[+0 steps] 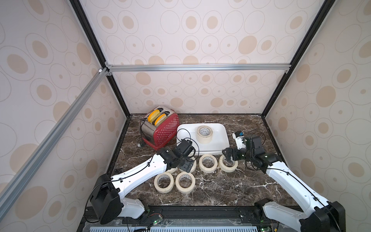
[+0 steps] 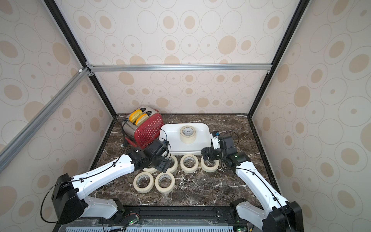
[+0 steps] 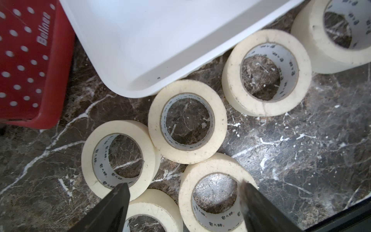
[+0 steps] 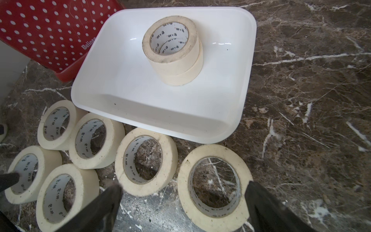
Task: Take out the art tape in the storage box
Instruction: Pick up the art tape from the storage box.
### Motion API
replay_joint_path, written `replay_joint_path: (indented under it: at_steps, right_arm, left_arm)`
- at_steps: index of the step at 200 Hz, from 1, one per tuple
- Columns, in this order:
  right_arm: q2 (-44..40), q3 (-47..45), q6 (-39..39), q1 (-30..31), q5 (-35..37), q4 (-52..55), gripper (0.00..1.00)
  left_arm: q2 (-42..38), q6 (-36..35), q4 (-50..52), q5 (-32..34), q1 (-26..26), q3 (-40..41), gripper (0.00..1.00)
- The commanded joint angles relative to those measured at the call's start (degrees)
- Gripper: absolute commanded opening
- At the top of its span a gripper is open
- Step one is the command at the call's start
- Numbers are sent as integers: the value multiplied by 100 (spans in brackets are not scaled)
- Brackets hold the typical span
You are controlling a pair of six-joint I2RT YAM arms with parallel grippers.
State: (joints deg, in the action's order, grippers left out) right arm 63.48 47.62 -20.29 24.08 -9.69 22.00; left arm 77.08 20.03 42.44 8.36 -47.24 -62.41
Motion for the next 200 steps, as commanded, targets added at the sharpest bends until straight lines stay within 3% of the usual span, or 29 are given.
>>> replay_joint_path:
  at_steps: [1,33,108,200]
  right_arm:
    - [316,67,-447,-21,-193,-519,100]
    - [1008,395,-578,-34,-190,-745,98]
    - [3013,1851,-599,-173,-336,-727,85]
    - [4872,3763,-629,-300,-266,-287,72]
  left_arm:
    - [-364,-102,-296,465,-13,-239,92]
    - [-831,-144,-440,706,-14,19,99]
    - [-1720,-138,-517,588,-14,545,99]
    - [-1980,-113,-574,91,-23,862,99]
